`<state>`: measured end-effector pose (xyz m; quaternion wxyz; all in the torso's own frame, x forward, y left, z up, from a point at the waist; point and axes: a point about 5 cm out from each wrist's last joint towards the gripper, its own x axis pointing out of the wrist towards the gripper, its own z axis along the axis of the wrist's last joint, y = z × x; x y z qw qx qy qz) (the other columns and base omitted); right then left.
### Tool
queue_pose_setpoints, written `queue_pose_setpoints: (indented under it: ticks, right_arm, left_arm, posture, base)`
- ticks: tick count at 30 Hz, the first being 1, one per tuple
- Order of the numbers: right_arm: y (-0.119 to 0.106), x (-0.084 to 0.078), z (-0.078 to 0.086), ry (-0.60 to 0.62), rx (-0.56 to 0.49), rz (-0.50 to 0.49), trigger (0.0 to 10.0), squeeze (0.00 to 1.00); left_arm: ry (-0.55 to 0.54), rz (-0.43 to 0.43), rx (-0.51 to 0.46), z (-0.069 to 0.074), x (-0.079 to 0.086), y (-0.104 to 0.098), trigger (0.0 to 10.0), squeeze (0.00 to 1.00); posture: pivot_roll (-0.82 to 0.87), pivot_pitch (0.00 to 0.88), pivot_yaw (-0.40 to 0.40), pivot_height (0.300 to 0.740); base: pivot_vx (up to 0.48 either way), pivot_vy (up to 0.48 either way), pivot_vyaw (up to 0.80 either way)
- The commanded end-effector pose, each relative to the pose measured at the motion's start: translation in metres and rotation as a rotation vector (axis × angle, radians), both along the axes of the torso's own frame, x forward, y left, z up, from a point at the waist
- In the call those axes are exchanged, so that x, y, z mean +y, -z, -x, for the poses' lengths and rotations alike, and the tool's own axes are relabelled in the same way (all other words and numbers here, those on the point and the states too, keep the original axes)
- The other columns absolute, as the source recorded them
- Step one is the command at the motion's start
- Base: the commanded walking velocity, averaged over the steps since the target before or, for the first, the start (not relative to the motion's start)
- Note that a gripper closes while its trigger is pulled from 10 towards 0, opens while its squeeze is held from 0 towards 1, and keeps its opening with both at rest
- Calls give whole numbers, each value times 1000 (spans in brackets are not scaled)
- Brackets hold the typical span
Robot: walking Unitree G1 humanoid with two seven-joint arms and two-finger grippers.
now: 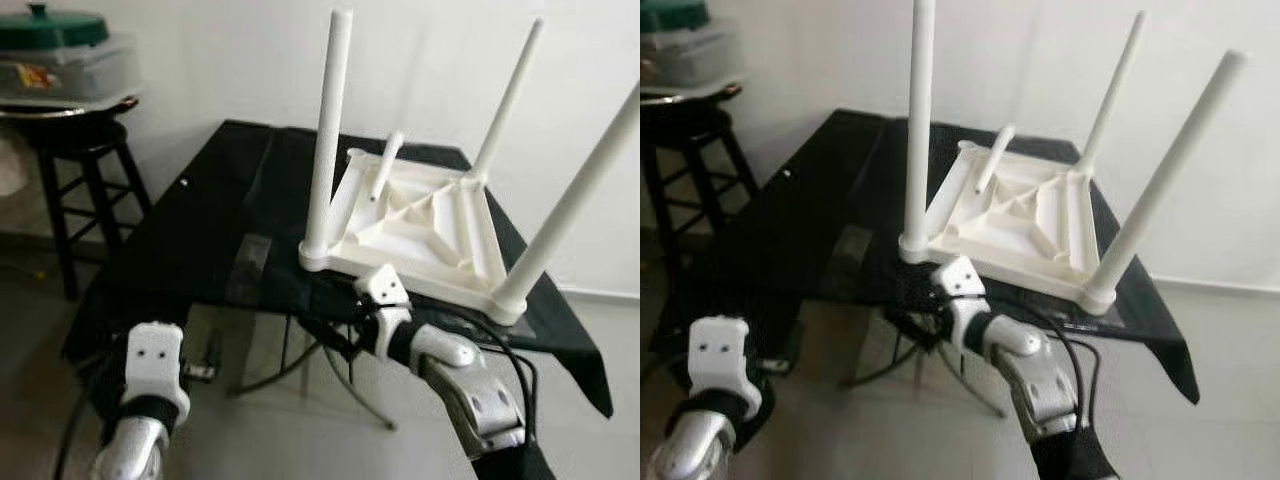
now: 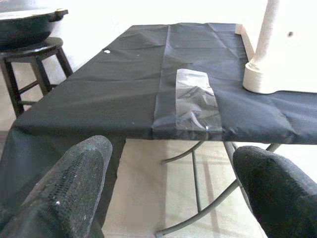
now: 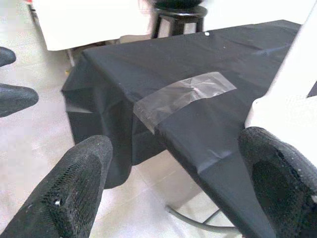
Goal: Building children table
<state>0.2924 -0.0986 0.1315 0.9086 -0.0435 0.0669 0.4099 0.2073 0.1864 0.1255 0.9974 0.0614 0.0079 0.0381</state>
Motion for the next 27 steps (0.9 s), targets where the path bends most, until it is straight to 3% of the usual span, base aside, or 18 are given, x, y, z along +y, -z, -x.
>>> queue_pose_setpoints:
  ticks: [1,27]
  right_arm:
    - [0,4,-1,-13,4,-4,10000,0]
    - [0,3,-3,-7,10,-13,10000,0]
  left_arm:
    - [-5,1,18,0,3,4,10000,0]
    - [5,10,14,-2,5,4,10000,0]
  posture:
    - [-46,0,-145,740]
    - [-55,5,-144,740]
  base:
    - [0,-480,0]
    - [0,-480,0]
